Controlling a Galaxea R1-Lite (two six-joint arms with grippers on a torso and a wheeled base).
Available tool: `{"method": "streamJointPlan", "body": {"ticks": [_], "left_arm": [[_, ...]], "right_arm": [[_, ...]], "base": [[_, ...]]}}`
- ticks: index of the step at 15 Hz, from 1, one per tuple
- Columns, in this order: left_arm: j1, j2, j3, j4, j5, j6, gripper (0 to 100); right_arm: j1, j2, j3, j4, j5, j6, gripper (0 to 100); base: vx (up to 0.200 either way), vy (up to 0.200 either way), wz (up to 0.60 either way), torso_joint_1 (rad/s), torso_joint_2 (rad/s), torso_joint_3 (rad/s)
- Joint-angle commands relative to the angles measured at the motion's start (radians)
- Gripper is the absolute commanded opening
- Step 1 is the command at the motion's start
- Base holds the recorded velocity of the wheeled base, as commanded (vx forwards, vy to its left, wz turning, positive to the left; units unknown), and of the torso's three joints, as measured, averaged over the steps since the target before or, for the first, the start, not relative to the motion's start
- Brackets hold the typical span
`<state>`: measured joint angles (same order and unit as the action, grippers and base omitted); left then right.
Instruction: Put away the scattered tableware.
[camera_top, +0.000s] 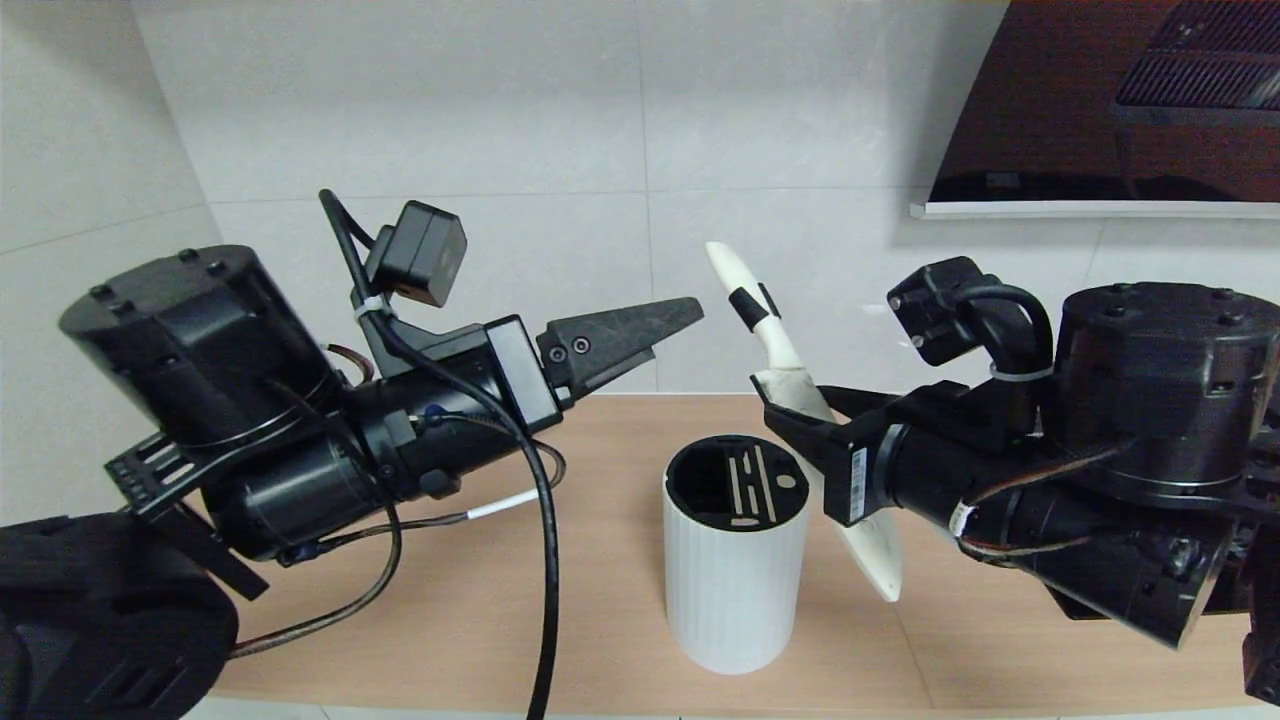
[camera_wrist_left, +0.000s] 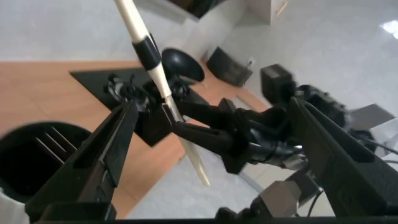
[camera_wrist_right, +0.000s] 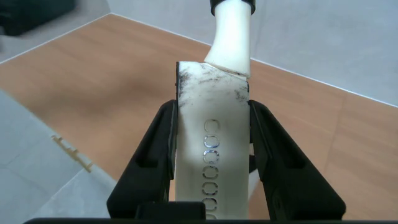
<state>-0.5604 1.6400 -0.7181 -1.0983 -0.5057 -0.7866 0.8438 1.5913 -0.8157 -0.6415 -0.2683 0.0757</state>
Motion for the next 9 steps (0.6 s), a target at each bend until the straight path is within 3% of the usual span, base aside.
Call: {"method": "streamJointPlan", "body": {"ticks": [1,4,9], "left_arm": [[-0.007,0.058,-0.023,-0.009,0.009,0.003,100],[-0.007,0.127,-0.067,-0.037,0.092,0.003,100],[-0.039,0.158,-0.075,-0.045,0.107,0.003,100]], "right_arm": [[0.029,0.003,0.006,0.0,0.0,0.002,0],[0.075,0.018,0.01,-0.001,-0.002,0.012,0],[0.127,0.029,0.018,-0.004,-0.005,0.032,0]], "base": [[0.0,0.0,0.0,0.0,0.0,0.0],[0.0,0.0,0.0,0.0,0.0,0.0],[0.0,0.0,0.0,0.0,0.0,0.0]]}}
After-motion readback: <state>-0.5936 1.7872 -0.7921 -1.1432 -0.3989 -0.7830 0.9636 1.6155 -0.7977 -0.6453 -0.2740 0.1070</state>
